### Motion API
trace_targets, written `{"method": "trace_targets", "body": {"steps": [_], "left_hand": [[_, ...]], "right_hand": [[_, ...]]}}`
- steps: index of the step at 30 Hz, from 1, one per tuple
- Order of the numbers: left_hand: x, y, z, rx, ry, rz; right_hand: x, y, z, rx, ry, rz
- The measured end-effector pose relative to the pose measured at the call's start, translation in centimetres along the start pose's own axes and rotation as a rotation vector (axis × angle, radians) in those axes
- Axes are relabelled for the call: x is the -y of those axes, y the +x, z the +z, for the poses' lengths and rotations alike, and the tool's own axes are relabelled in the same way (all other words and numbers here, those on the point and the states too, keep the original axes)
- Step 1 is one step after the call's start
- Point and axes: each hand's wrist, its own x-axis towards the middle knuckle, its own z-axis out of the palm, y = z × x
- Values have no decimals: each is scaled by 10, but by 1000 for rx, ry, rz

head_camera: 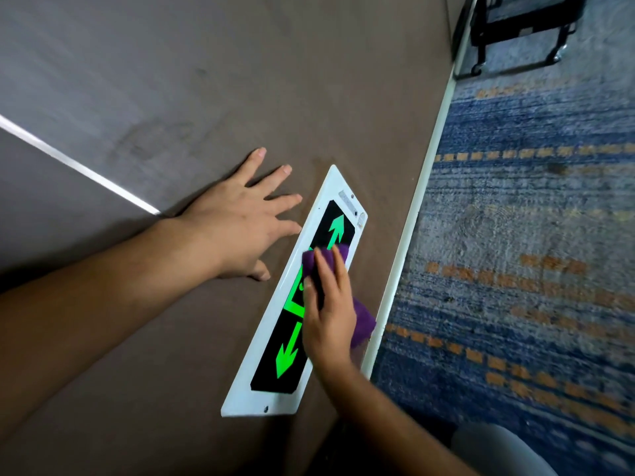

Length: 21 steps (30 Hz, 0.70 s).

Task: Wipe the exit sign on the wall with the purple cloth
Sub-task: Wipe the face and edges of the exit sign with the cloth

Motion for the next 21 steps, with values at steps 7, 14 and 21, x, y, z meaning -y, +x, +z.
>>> {"method": "trace_targets", "body": {"steps": [7, 14, 21], "left_hand": [[-2, -4, -1, -3, -39, 3], [-3, -3, 1, -38, -73, -9], [-1, -2, -2, -35, -63, -7]], "right_hand": [[-19, -96, 0, 155, -50, -180], [1, 40, 5, 62, 40, -55], [14, 137, 0, -55, 48, 63]]}}
